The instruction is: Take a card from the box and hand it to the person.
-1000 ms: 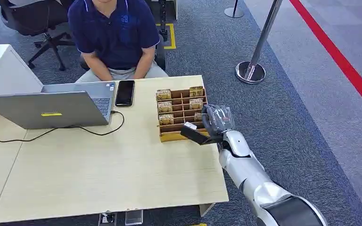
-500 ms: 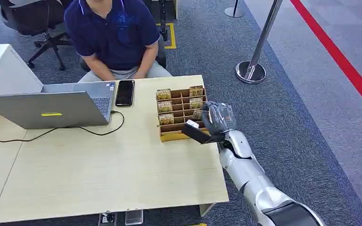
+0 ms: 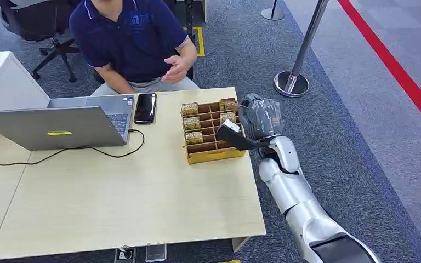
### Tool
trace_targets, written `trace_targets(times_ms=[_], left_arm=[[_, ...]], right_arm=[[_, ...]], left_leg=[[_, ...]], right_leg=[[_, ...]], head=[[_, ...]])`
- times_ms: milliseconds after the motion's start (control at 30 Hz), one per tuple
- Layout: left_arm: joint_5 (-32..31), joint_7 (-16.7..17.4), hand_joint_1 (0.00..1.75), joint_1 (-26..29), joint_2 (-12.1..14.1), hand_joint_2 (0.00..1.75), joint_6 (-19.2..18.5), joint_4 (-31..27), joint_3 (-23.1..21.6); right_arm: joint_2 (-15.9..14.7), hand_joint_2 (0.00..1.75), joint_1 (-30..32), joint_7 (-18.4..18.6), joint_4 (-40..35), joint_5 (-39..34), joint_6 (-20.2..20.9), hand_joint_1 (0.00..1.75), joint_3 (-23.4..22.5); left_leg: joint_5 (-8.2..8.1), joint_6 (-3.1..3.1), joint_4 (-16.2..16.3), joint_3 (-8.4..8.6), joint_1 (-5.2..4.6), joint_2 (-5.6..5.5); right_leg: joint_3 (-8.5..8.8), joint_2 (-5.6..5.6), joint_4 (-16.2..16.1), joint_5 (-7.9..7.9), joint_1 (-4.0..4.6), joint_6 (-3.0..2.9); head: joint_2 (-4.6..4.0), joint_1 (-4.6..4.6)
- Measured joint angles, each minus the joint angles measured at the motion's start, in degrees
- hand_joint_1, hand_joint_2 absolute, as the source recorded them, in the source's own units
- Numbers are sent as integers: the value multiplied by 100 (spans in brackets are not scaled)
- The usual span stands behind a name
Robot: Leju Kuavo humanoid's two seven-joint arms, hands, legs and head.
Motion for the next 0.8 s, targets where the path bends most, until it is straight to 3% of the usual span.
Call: trace_targets(times_ms=[400, 800], left_arm=[[-74, -22, 0, -17, -11, 175, 28, 0, -2], [-101, -61, 0, -23, -42, 175, -46, 0, -4]], right_arm=[[332, 175, -4, -665, -359, -958, -72, 175, 127], [837, 175, -207, -809, -61, -1246, 92, 175, 485]], left_leg=[[0, 0, -2, 0, 0, 0], [0, 0, -2, 0, 0, 0]], right_leg=[[1, 0, 2, 0, 0, 0], [0, 0, 2, 0, 0, 0]], head=[[0, -4], [0, 0]])
